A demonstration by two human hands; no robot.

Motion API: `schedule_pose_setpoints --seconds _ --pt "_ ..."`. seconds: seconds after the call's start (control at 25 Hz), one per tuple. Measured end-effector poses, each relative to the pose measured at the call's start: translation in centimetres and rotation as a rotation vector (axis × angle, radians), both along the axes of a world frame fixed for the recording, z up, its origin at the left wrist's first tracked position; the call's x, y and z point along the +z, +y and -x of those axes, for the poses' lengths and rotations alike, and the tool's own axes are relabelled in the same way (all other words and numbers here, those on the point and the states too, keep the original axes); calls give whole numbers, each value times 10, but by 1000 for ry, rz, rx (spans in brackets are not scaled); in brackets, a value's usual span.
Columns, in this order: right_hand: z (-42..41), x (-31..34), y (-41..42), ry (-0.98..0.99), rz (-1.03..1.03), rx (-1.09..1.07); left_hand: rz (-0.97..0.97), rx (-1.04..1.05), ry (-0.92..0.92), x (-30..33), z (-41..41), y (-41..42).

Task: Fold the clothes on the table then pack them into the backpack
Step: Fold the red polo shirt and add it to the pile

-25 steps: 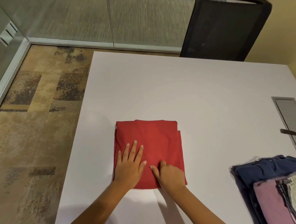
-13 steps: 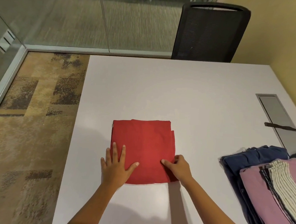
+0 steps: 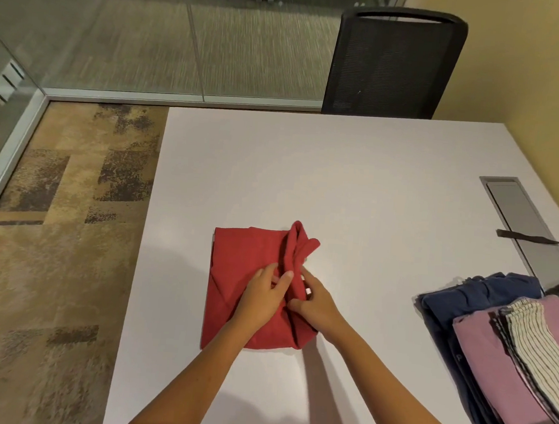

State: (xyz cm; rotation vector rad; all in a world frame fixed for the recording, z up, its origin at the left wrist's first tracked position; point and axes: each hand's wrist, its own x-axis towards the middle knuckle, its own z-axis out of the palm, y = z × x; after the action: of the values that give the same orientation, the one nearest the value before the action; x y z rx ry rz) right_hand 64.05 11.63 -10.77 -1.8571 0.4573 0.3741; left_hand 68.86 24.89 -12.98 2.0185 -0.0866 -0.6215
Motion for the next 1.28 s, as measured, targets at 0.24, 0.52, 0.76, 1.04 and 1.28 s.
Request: schedule_pose_setpoints --seconds 0.24,0.52,0.76,1.04,1.28 --pt "13 4 13 53 -7 118 -229 39 12 -10 -24 -18" --pt "19 0 -5 128 -349 -316 -132 -59 -160 -1 -18 -35" --pt "8 8 -29 219 -459 -361 452 -2 138 72 -23 -37" --pt "4 16 -71 140 -628 -382 849 268 354 109 -32 -3" --pt "26 -21 -67 219 -201 -331 98 344 357 12 -38 96"
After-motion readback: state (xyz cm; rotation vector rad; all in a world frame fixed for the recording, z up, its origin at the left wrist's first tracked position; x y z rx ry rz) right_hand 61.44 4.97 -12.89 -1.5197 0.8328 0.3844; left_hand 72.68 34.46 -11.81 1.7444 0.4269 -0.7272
